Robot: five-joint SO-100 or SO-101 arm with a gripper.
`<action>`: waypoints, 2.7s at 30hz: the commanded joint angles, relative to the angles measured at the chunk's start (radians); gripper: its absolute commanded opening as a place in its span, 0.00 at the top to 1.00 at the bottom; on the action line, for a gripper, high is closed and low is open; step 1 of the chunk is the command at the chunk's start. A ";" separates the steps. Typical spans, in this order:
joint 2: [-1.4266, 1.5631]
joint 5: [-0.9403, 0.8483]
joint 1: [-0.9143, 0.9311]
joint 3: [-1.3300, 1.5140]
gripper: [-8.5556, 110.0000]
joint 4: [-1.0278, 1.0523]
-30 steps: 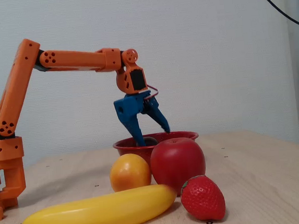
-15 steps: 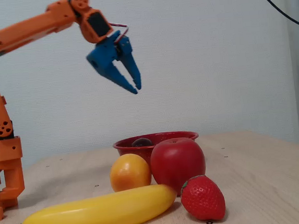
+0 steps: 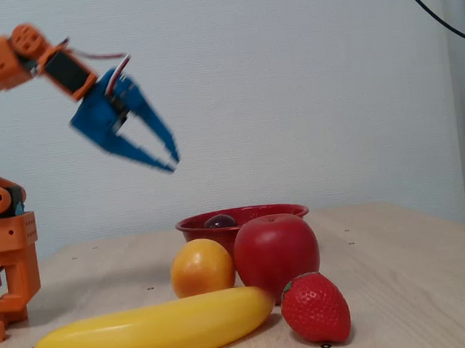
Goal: Put plum in the red bowl.
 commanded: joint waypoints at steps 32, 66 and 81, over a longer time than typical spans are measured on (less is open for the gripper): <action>0.669 -0.063 -0.071 0.905 0.92 -0.255; 0.666 -0.057 -0.057 0.905 0.92 -0.239; 0.666 -0.058 -0.057 0.905 0.92 -0.239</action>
